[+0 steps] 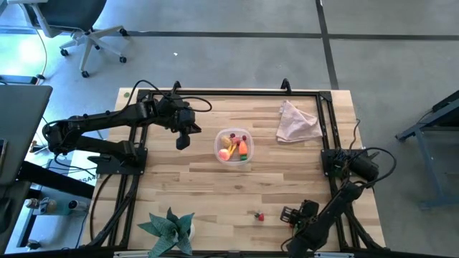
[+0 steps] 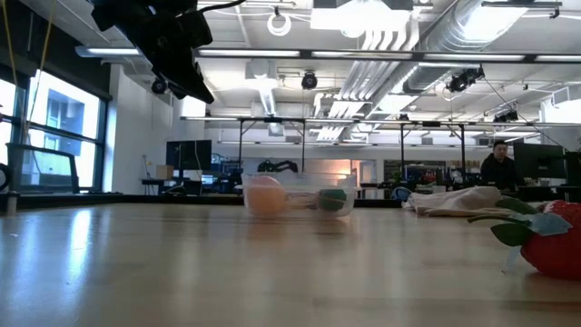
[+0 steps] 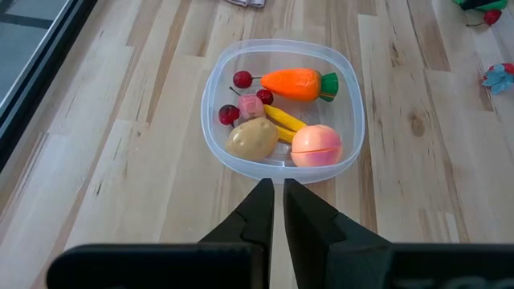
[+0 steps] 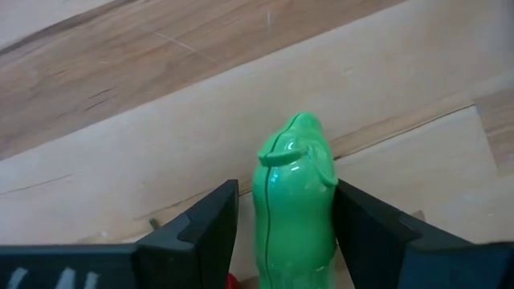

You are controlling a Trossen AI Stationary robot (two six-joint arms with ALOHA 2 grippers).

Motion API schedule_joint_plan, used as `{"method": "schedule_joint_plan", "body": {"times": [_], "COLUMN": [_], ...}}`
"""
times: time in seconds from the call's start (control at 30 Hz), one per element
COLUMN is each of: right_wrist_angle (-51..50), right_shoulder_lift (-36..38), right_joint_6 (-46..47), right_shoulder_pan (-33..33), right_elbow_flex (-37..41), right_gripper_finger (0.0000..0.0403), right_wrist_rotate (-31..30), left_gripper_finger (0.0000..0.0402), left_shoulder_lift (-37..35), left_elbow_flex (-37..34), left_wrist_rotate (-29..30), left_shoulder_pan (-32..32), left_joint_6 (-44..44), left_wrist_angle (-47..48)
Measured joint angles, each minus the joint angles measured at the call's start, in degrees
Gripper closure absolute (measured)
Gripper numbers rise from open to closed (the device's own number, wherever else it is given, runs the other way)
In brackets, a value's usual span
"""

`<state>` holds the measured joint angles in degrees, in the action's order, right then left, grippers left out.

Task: Pick and placing Produce into tupperware
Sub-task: Put the green pea into the transparent bin

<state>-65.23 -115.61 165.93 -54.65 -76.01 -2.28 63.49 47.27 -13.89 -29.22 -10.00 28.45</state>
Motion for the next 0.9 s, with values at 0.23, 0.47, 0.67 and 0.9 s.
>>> {"method": "schedule_joint_plan", "body": {"times": [0.23,0.47,0.67,0.9], "right_wrist_angle": [0.1,0.1,0.1,0.2], "right_shoulder_lift": [-1.1,-1.2,-1.2,-1.3], "right_joint_6": [-0.3,-0.5,-1.3,-1.5], "right_shoulder_pan": [0.0,0.0,0.0,0.0], "right_elbow_flex": [-0.2,-0.2,-0.2,-0.1], "right_gripper_finger": [0.0218,0.0219,0.022,0.0224], "right_wrist_rotate": [0.1,-0.6,-0.7,-1.2], "left_gripper_finger": [0.038,0.038,0.038,0.038], "left_shoulder_lift": [0.0,0.0,0.0,0.0], "left_elbow_flex": [0.0,0.0,0.0,0.0], "left_wrist_rotate": [0.0,0.0,0.0,0.0], "left_shoulder_pan": [0.0,0.0,0.0,0.0], "left_joint_6": [0.0,0.0,0.0,0.0], "left_wrist_angle": [0.0,0.0,0.0,0.0]}}
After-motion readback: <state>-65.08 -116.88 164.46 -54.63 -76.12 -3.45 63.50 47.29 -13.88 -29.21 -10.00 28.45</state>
